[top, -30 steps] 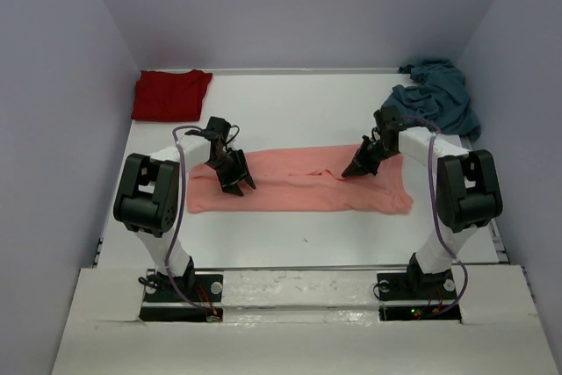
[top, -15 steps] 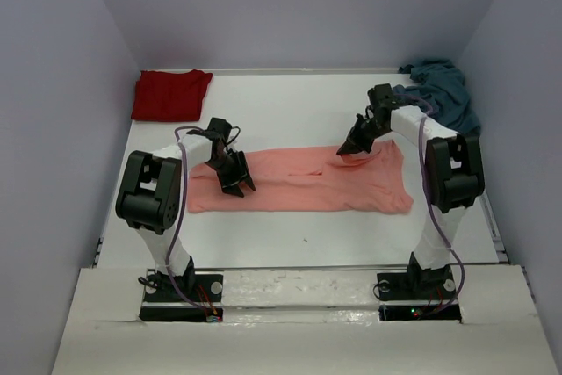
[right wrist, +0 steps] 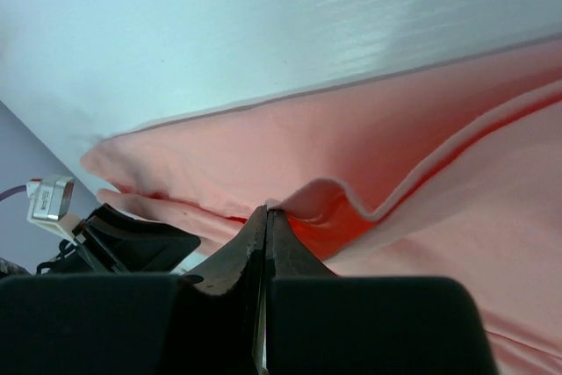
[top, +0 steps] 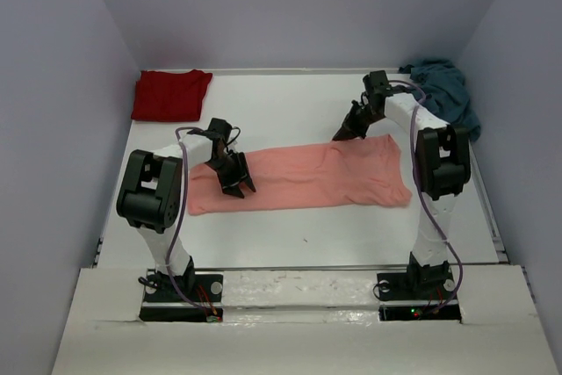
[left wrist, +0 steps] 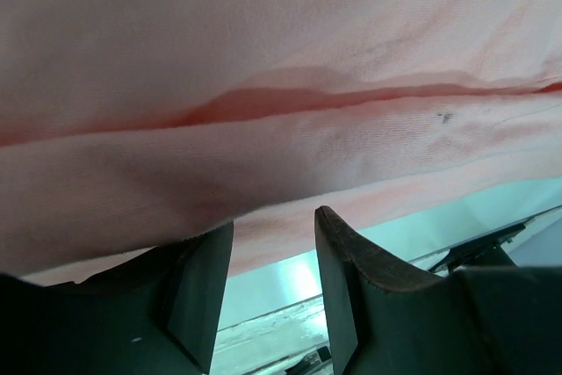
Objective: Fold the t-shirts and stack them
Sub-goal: Fold the tshirt
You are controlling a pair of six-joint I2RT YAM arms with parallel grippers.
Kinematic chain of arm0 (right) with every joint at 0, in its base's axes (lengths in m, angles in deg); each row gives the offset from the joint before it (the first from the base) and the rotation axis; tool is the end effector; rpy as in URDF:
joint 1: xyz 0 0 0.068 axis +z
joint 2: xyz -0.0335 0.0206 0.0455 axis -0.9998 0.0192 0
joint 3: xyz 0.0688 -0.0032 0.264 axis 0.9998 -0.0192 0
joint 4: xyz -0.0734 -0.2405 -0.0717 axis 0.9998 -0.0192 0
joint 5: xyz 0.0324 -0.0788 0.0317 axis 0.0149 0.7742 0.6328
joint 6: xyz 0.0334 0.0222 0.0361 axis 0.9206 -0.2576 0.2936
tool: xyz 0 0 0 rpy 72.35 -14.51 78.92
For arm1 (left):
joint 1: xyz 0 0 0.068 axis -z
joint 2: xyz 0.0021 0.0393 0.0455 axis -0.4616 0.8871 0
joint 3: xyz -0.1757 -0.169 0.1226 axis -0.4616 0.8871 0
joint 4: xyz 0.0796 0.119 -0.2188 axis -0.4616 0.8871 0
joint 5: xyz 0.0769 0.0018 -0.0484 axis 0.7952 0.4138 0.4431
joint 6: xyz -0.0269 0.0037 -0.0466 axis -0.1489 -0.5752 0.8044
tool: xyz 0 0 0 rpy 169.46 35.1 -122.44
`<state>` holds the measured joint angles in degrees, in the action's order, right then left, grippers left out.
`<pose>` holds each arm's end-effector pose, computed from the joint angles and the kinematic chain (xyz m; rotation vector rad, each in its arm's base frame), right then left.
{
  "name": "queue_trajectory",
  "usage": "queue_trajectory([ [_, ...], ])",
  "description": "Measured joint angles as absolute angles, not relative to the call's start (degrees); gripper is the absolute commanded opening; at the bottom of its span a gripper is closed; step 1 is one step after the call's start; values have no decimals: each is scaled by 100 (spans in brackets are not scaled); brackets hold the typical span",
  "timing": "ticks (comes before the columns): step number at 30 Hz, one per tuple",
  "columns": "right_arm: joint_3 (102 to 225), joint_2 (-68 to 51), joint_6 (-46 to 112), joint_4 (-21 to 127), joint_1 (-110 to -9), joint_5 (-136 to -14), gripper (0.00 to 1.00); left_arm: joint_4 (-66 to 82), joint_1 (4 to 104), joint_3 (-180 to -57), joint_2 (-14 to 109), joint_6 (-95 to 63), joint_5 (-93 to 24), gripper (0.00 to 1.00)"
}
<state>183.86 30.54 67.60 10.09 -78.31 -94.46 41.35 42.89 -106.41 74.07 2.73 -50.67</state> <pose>0.4311 0.0968 0.1996 0.6283 2.7994 0.8637 0.3127 -0.1014 0.1527 -0.2747 2.9224 -0.7588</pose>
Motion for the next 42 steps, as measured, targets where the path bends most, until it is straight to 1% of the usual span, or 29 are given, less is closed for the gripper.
queue_trajectory([
  [6,18611,3180,6734,932,-7831,-9446,0,4207,4289,-10720,7484,240,-5121,55],
  [7,18626,3202,6718,926,-7831,-9446,2,4222,4289,-10733,7495,234,-5124,55],
  [10,18661,3336,6681,915,-7831,-9446,12,4281,4289,-10792,7543,218,-5130,55],
  [14,18720,3593,6581,911,-7831,-9446,16,4310,4293,-10814,7556,199,-5130,55],
  [19,18869,3810,6393,922,-7831,-9400,18,4327,4293,-10829,7569,175,-5137,55],
  [21,18959,3819,6327,922,-7831,-9398,21,4327,4293,-10831,7569,170,-5139,55],
  [22,19035,3819,6285,926,-7831,-9389,25,4329,4293,-10833,7571,164,-5141,55],
  [24,19188,3819,6202,952,-7831,-9346,27,4340,4293,-10840,7574,157,-5143,55],
  [25,19249,3819,6178,970,-7831,-9322,31,4347,4293,-10849,7578,155,-5143,55],
  [30,19560,3819,6010,1072,-7866,-9230,32,4406,4311,-10919,7611,127,-5130,55],
  [34,19634,3781,5787,1118,-7905,-9066,27,4461,4320,-10995,7613,109,-5124,55],
  [36,19542,3652,5654,1151,-7934,-8948,2,4517,4322,-11100,7613,96,-5124,55],
  [37,19453,3545,5597,1151,-7949,-8893,0,4552,4322,-11144,7613,92,-5124,55],
  [42,18572,2710,5459,1195,-8106,-8884,0,4784,4333,-11773,7676,4,-5080,55],
])
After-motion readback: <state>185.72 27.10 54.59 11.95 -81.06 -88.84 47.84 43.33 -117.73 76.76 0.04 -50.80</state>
